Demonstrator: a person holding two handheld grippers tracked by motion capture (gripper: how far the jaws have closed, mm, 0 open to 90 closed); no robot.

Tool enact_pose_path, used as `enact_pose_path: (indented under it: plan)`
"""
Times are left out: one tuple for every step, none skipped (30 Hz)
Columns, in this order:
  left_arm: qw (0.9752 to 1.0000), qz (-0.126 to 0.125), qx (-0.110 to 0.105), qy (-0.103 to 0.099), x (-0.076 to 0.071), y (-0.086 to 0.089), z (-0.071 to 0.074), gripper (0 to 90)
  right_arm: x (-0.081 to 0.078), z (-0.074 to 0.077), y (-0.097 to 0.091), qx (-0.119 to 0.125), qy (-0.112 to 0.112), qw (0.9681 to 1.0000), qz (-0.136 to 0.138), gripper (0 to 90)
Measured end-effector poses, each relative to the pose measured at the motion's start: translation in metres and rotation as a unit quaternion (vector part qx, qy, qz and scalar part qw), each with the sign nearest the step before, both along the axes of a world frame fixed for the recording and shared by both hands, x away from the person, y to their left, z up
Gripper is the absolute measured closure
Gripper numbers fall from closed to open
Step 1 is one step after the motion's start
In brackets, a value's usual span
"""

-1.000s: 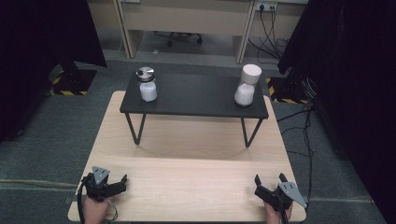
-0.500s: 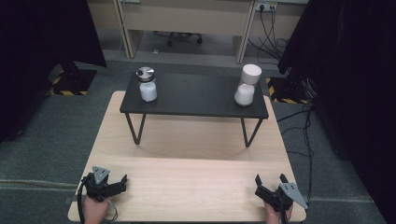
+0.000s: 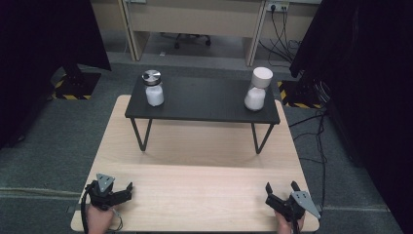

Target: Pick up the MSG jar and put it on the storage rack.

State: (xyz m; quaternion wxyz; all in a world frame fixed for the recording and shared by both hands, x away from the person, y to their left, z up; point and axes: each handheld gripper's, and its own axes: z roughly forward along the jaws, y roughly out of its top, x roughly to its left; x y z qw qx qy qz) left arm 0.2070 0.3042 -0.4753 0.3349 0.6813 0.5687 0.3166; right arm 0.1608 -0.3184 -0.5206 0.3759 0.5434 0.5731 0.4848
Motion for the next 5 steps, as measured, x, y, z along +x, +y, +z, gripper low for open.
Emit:
enact_pose_path:
  plan:
    - [1.0, 0.001, -0.001, -0.001, -0.0002, -0.0001, -0.0002, 0.0, 0.0, 0.0001, 0.0, -0.003, 0.0, 1.0, 0.002, 0.3]
    - [1.0, 0.001, -0.001, -0.001, -0.0004, 0.0001, -0.0002, 0.0, -0.0001, 0.0002, 0.0001, -0.004, 0.001, 1.0, 0.003, 0.3]
    - [1.0, 0.001, -0.001, -0.001, -0.0006, 0.0002, -0.0003, 0.0, -0.0002, 0.0002, 0.0002, -0.007, 0.0, 1.0, 0.004, 0.3]
    - [1.0, 0.001, -0.001, -0.002, -0.0007, 0.0004, -0.0004, 0.0, -0.0002, 0.0002, 0.0001, -0.007, 0.0, 1.0, 0.005, 0.3]
    - [1.0, 0.0, -0.002, -0.003, -0.0008, 0.0005, -0.0005, 0.0, -0.0001, 0.0002, 0.0002, -0.008, 0.0, 1.0, 0.005, 0.3]
